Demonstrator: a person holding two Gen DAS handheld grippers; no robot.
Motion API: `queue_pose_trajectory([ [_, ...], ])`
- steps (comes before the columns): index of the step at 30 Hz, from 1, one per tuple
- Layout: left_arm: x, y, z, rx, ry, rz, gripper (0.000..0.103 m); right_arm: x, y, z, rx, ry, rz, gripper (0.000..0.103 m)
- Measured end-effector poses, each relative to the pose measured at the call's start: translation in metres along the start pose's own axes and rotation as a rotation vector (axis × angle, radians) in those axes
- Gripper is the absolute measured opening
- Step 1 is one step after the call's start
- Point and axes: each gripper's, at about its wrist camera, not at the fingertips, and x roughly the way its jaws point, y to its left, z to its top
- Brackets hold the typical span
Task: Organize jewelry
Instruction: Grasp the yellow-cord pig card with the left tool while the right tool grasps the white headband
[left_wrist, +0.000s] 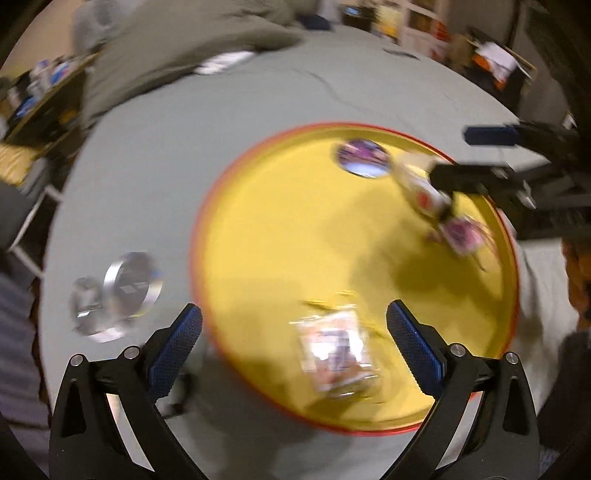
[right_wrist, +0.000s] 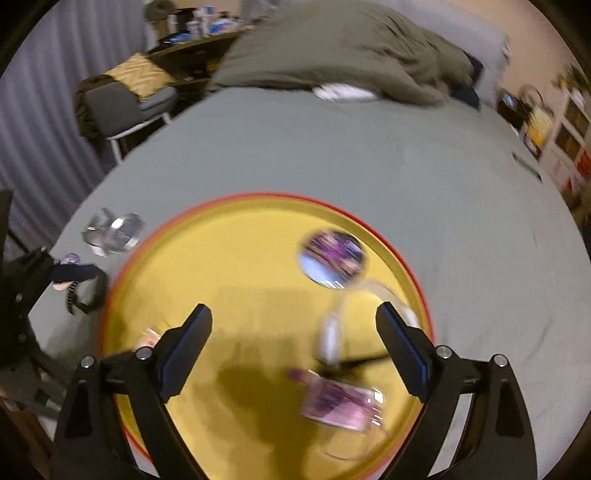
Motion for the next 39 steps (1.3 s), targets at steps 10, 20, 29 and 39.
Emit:
queue_pose_trajectory([
  [10,0.044,-0.035,-0.013,0.085,0.134,0.009,0.097,0.013,-0.043,-0.029,0.012,0.049,0.022,0.086],
  [20,0.050,-0.036,-0.017,0.058,0.112,-0.032,0.098,0.027,-0.013,-0.022,-0.084,0.059,0.049,0.078],
  [29,0.043,-0.038,-0.024,0.085,0.107,-0.034,0.097,0.049,-0.011,-0.029,-0.086,0.106,0.025,0.048],
  [39,0.030,-0.045,-0.022,0.091,0.069,-0.047,0.047,0.051,-0.018,-0.028,-0.063,0.107,0.024,0.025],
])
